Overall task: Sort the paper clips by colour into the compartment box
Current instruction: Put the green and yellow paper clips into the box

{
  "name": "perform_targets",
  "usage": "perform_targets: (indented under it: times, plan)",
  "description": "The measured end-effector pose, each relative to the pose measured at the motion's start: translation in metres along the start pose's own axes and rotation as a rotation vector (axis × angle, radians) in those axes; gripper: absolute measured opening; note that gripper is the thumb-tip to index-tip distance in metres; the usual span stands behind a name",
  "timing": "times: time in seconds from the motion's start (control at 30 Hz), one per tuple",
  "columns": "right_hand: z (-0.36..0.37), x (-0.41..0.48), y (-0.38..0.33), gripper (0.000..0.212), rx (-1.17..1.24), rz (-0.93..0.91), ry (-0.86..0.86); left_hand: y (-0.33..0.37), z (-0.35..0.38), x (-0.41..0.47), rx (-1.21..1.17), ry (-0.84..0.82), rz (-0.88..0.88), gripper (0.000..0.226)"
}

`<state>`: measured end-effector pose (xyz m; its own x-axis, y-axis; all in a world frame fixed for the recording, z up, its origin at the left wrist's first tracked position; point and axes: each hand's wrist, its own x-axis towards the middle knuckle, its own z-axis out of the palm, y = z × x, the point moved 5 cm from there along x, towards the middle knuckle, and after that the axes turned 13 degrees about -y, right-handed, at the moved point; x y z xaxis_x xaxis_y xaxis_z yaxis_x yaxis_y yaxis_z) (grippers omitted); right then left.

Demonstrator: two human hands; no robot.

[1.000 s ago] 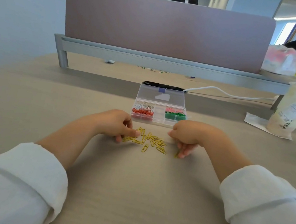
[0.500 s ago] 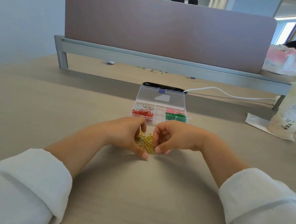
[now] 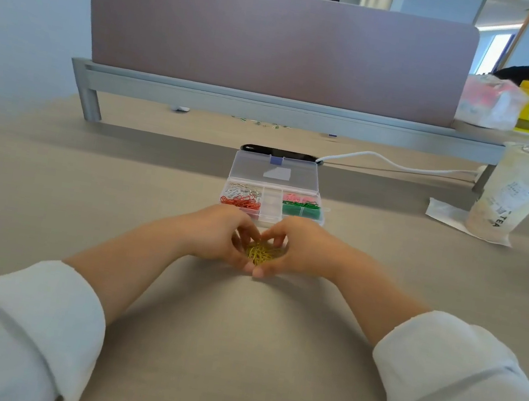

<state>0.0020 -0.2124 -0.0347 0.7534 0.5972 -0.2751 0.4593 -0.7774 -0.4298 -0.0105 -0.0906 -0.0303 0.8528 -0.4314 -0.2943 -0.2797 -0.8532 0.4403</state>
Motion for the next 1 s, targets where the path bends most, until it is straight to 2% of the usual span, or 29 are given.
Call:
perform_targets:
  times: [0.17,0.4,0.53,0.67,0.8,0.9,1.0]
  plan:
    - [-0.019,0.000,0.028,0.037,0.031,0.011,0.096,0.002,-0.003,0.024,-0.176,0.013,0.069,0.038]
    - [-0.031,0.003,0.049,0.020,0.105,0.002,0.114,0.014,-0.006,0.049,-0.120,0.072,0.136,0.024]
    - [-0.034,0.007,0.048,0.017,0.053,-0.006,0.089,0.017,-0.011,0.043,0.091,0.140,0.135,0.039]
    - [-0.033,0.006,0.049,0.015,-0.005,-0.026,0.074,0.013,-0.016,0.040,0.279,0.093,0.030,0.060]
    - [-0.037,0.002,0.053,0.009,0.018,-0.047,0.118,0.011,-0.013,0.039,0.329,0.032,0.016,0.051]
    - [-0.044,0.001,0.058,0.006,0.091,-0.064,0.233,0.010,-0.013,0.038,0.327,0.042,0.041,0.039]
    - [-0.054,-0.002,0.065,0.006,0.157,-0.026,0.504,0.010,-0.013,0.039,0.297,0.068,0.050,0.031]
